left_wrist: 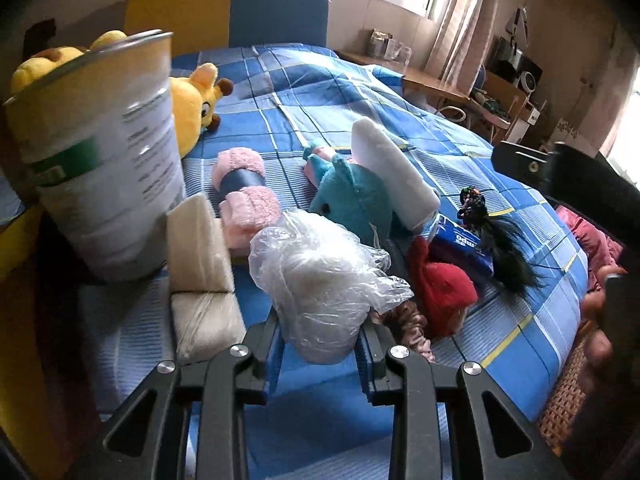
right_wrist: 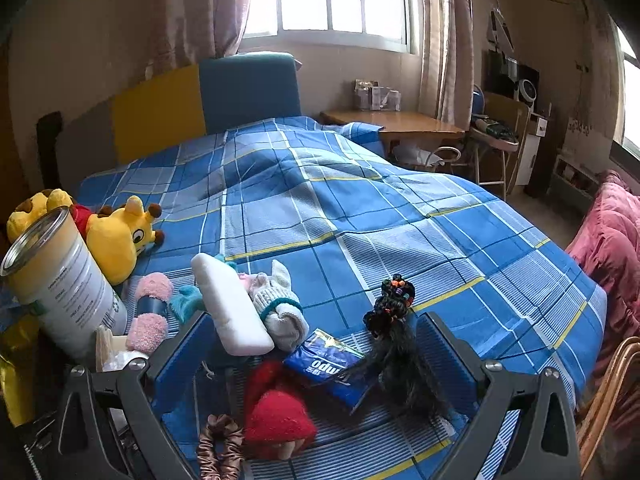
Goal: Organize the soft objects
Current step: 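Carry the plastic bag with the left gripper and drop it in the gold tray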
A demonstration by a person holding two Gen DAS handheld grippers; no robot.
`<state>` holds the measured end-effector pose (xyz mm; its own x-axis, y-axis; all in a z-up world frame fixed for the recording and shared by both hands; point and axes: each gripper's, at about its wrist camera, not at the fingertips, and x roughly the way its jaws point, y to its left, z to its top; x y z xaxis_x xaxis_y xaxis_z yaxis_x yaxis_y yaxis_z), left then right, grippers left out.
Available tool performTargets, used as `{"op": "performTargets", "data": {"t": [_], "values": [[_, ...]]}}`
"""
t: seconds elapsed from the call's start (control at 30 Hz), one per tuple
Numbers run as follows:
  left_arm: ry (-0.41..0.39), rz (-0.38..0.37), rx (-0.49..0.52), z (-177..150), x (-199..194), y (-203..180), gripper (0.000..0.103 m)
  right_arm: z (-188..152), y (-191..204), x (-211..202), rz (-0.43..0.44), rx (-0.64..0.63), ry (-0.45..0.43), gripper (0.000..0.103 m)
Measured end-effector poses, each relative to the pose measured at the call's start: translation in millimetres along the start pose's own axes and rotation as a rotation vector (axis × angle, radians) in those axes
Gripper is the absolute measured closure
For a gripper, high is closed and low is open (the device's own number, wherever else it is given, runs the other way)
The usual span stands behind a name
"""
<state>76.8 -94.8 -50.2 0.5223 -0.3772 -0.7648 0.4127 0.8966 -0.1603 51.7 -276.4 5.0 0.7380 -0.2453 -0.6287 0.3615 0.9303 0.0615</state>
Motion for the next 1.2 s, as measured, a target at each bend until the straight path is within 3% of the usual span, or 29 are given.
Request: {"op": "performTargets", "data": {"t": [0.37, 0.67, 0.83, 0.97, 1.1, 1.2], "values": [[-0.043, -0.005, 0.022, -17.2, -32.8, -1.8, 0.072, -1.8, 4.5, 4.5, 0.014, -0.018, 0.024, 0.0], [-0.08, -0.008, -0.004, -36.6, -70.7, 15.5, 0.072, -7.8, 3.8, 34.3, 0.169, 0.05, 0.202, 0.001], [-0.109, -0.013, -0.023, -46.2, -89.7, 25.6, 0.072, 1.2, 18.7, 51.7, 0.201, 0.007, 0.234, 0.002], [-0.129, -0.011, -0.046, -51.2, -102.4, 35.3, 0.072, 10.2, 25.3, 73.5, 0.214, 0.024, 0.261, 0.011], [-0.134, -0.006, -0.061, -55.6, -109.4, 41.0, 0.072, 17.0, 25.6, 88.3, 0.234, 0.066, 0.262, 0.013], [-0.133, -0.001, -0.07, -59.2, -112.0, 45.1, 0.072, 18.2, 24.2, 100.8, 0.251, 0.091, 0.277, 0.024]]}}
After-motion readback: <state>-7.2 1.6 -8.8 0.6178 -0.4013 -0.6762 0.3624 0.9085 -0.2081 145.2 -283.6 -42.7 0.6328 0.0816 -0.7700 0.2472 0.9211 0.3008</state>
